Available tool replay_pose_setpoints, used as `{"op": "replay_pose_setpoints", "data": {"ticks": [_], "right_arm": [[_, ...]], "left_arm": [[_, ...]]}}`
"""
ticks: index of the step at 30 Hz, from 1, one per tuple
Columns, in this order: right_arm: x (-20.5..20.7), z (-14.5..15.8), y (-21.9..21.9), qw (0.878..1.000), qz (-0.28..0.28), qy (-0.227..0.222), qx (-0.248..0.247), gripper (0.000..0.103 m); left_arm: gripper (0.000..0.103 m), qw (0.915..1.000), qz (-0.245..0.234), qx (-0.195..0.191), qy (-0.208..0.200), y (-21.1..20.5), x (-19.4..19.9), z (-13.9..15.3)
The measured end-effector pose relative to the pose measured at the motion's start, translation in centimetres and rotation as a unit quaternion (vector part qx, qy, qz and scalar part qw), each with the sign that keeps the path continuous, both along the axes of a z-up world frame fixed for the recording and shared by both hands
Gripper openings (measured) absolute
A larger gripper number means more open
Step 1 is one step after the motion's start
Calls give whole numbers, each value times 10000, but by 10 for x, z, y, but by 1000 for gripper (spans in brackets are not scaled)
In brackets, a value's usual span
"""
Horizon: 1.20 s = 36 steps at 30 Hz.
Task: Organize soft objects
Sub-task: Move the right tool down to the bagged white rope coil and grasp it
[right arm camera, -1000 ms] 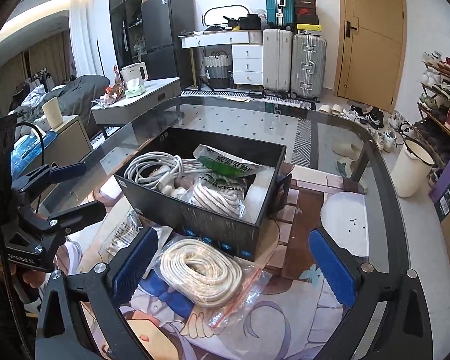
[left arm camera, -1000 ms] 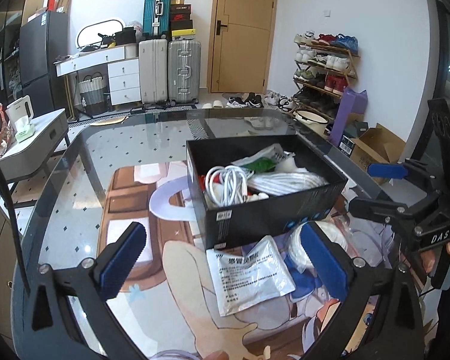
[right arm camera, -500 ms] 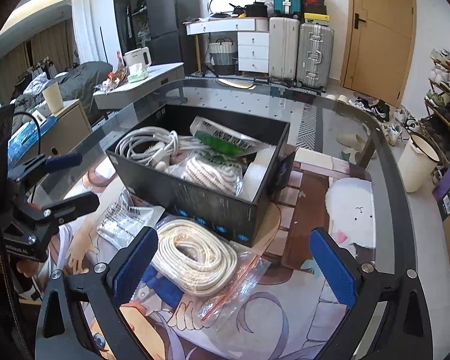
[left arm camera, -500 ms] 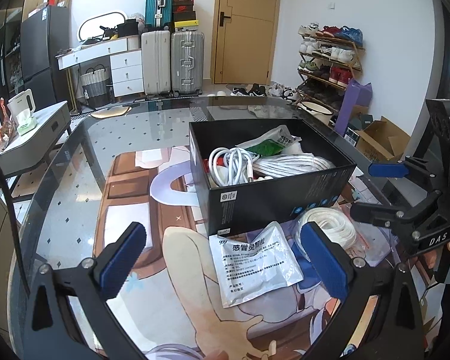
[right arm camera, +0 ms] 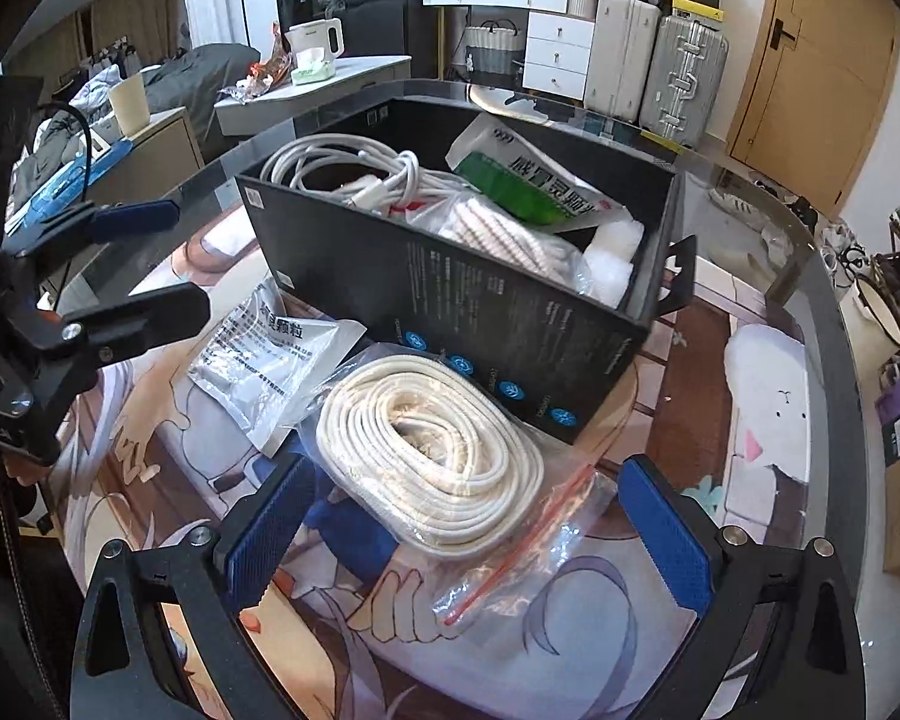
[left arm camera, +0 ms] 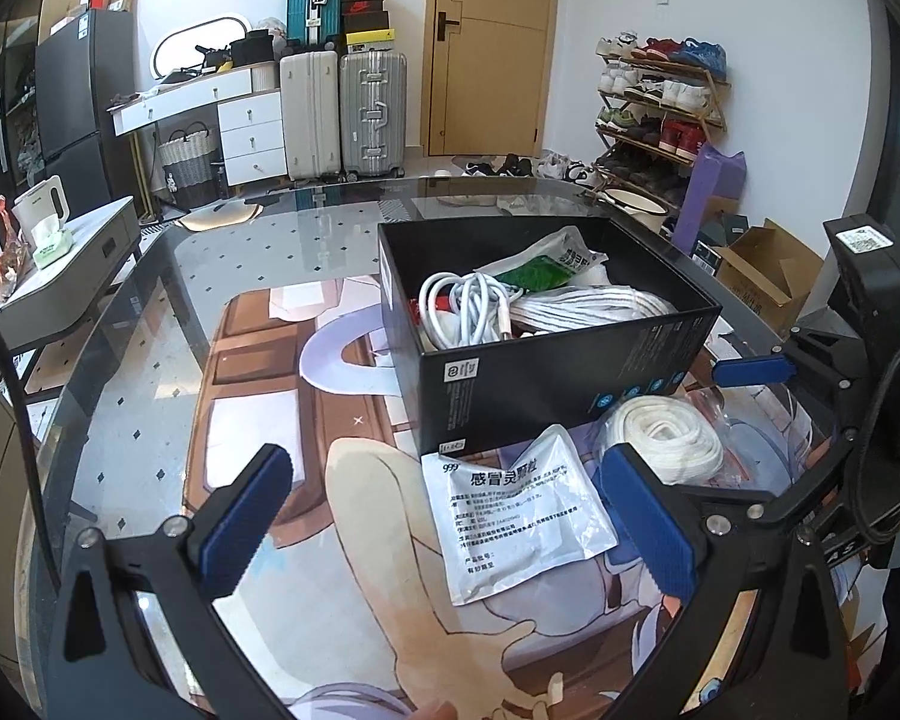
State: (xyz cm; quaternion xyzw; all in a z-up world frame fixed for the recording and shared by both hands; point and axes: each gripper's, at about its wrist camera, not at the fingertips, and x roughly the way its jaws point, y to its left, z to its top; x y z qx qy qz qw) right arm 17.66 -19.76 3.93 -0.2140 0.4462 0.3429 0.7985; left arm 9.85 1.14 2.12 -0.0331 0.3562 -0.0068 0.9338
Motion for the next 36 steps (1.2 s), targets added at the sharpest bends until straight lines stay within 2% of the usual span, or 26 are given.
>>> {"op": "replay_pose_setpoints", "data": {"ticks": [11,25,31,33,35,36], "right_arm": [[15,-13,6,9994,-249,200,113,102],[0,-11,-1,9986,318,382,181,102],[3,-12,1,9989,172,328,271,102],[6,-13,5,9992,150,297,216,101],[5,-16,10,9992,182,308,152,92],[4,-17,12,9994,205,268,103,91]], "left_arm": [[103,10000,-4,-1,46,-1,2,-2],[103,9999,9,-28,122,-1,2,-6],[103,9999,-13,-27,148,1,2,-6],[103,9999,-19,-34,155,1,2,-7],[103,9998,-19,-31,173,1,2,-7],[103,9998,-21,-28,186,0,2,-7]]}}
